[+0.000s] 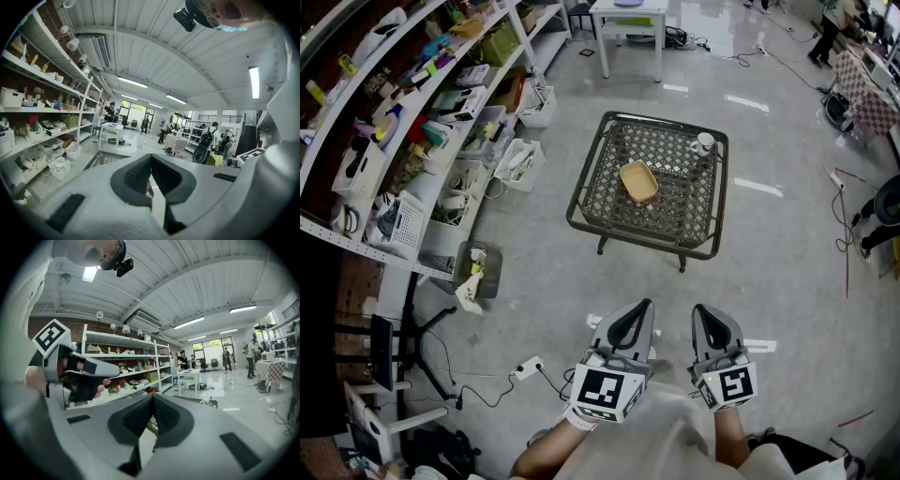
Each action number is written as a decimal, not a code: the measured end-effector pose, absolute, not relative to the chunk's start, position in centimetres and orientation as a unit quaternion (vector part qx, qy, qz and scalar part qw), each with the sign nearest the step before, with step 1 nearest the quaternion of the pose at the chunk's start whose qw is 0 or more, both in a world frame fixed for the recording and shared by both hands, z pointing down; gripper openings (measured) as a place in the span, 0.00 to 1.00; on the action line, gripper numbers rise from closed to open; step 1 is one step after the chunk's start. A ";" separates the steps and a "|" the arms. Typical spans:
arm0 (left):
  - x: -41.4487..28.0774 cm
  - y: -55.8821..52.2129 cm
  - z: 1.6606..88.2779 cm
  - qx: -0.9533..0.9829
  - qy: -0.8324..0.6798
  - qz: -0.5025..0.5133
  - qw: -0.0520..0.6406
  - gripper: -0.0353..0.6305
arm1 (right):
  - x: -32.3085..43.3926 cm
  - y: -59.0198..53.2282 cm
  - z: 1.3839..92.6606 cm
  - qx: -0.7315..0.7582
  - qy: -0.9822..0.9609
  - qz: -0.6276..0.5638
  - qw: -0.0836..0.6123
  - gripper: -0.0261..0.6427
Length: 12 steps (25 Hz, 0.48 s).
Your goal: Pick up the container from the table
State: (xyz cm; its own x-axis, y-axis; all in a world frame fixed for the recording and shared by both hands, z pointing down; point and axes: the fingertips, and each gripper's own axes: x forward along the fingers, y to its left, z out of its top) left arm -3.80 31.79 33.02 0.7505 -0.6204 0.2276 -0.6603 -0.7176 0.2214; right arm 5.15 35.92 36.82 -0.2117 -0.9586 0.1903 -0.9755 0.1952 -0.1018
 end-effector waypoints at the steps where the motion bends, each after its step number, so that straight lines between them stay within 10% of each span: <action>1: -4.4 31.5 33.1 0.923 -0.349 0.069 0.144 0.09 | 4.7 35.5 36.7 0.626 -0.773 0.098 0.042 0.06; 12: -8.1 28.8 32.8 0.924 -0.351 0.061 0.135 0.09 | 1.3 32.1 34.6 0.635 -0.768 0.080 0.026 0.06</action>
